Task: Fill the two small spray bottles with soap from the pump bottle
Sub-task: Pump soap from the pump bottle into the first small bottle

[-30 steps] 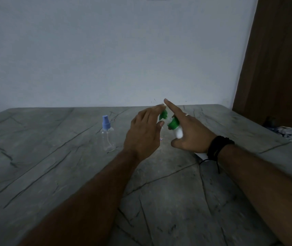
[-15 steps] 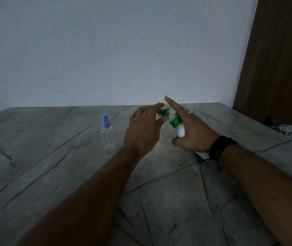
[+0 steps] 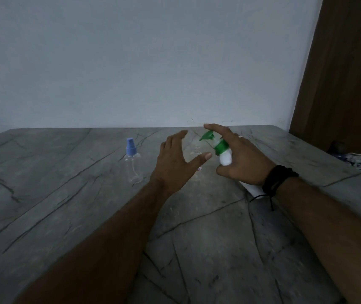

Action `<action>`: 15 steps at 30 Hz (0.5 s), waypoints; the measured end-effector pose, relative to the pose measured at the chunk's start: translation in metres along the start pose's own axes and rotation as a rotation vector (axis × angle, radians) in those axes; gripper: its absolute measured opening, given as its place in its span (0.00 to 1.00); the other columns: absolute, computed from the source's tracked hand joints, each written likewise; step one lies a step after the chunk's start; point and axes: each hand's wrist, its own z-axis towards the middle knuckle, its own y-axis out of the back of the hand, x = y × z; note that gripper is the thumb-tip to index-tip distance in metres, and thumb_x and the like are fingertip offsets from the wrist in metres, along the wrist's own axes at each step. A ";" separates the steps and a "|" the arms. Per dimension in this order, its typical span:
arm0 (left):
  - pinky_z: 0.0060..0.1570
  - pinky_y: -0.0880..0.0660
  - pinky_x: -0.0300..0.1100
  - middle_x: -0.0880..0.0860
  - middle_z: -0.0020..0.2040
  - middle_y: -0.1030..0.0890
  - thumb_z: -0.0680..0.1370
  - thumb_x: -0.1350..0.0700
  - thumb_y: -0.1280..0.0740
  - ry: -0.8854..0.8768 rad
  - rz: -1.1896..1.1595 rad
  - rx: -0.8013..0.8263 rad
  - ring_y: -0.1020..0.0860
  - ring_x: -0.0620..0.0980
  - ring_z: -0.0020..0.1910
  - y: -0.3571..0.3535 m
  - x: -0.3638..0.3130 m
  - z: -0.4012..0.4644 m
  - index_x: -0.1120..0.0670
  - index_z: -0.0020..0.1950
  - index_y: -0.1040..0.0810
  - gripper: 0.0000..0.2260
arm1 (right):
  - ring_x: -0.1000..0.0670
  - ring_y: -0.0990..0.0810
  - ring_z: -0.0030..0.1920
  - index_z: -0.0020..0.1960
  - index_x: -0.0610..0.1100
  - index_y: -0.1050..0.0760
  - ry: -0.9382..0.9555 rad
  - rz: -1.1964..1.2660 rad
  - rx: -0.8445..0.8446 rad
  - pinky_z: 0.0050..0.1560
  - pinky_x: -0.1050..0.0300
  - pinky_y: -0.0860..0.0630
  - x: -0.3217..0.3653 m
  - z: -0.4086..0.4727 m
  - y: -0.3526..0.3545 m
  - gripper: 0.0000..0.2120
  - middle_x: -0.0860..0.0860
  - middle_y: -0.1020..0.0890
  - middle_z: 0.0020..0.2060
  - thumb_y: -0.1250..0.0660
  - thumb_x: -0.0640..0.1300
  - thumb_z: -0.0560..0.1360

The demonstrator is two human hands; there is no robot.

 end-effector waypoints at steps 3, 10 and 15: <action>0.57 0.35 0.41 0.45 0.68 0.28 0.67 0.29 0.34 0.128 -0.037 0.146 0.32 0.47 0.65 -0.002 0.013 0.001 0.46 0.74 0.39 0.41 | 0.46 0.21 0.55 0.74 0.67 0.44 -0.021 -0.024 0.023 0.56 0.42 0.22 0.000 -0.001 0.000 0.45 0.56 0.23 0.63 0.28 0.44 0.65; 0.42 0.38 0.27 0.43 0.59 0.21 0.72 0.33 0.35 0.076 0.002 0.234 0.25 0.37 0.51 -0.007 0.021 0.002 0.46 0.61 0.24 0.25 | 0.48 0.20 0.51 0.74 0.63 0.43 -0.013 -0.036 0.078 0.54 0.44 0.21 0.003 -0.001 0.000 0.44 0.54 0.23 0.62 0.26 0.41 0.67; 0.42 0.37 0.27 0.44 0.59 0.20 0.73 0.35 0.35 0.055 -0.007 0.226 0.26 0.38 0.50 -0.007 0.021 0.001 0.46 0.63 0.25 0.23 | 0.46 0.20 0.38 0.73 0.62 0.44 -0.053 -0.076 0.185 0.39 0.46 0.20 0.004 0.005 0.000 0.43 0.45 0.18 0.44 0.26 0.40 0.67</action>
